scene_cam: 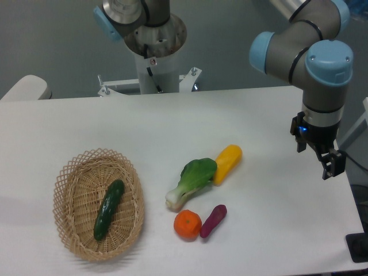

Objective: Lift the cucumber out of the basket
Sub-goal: 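Move the open gripper over the wicker basket above the cucumber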

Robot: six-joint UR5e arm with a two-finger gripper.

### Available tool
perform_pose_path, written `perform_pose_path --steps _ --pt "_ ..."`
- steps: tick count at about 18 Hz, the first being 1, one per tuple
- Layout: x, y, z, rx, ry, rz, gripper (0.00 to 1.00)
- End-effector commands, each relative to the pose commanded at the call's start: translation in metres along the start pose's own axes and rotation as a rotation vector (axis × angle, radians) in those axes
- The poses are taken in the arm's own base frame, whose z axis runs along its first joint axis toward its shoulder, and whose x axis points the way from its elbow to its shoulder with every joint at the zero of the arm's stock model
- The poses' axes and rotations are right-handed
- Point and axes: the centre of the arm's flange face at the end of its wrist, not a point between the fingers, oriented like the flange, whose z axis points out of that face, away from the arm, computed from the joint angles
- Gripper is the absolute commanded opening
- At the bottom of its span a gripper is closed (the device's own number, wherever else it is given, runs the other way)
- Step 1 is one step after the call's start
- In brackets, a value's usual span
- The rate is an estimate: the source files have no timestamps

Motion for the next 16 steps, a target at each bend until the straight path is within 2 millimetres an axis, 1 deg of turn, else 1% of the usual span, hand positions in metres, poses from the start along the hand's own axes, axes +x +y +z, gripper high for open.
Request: perform_pose_path --steps 1,3,5,7,10,12,13,14,16 --pt "0.0 0.0 0.0 -0.001 -0.003 0.002 1.0" --pt "0.0 -0.012 0.001 0.003 0.004 0.014 1.0" --pt "0.0 -0.019 0.001 0.006 0.005 0.02 1.0" --pt "0.0 -0.038 -0.001 0.013 0.004 0.03 1.0" --pt "0.006 -0.062 -0.012 -0.004 0.005 -0.022 1.0" --pt "0.009 -0.102 -0.012 -0.043 0.017 -0.029 1.0" --pt "0.014 -0.118 -0.01 -0.049 0.027 -0.063 1.0" --pt "0.021 -0.13 -0.006 -0.048 0.04 -0.118 1.0" --pt "0.035 -0.171 -0.004 -0.039 0.053 -0.241 1.0"
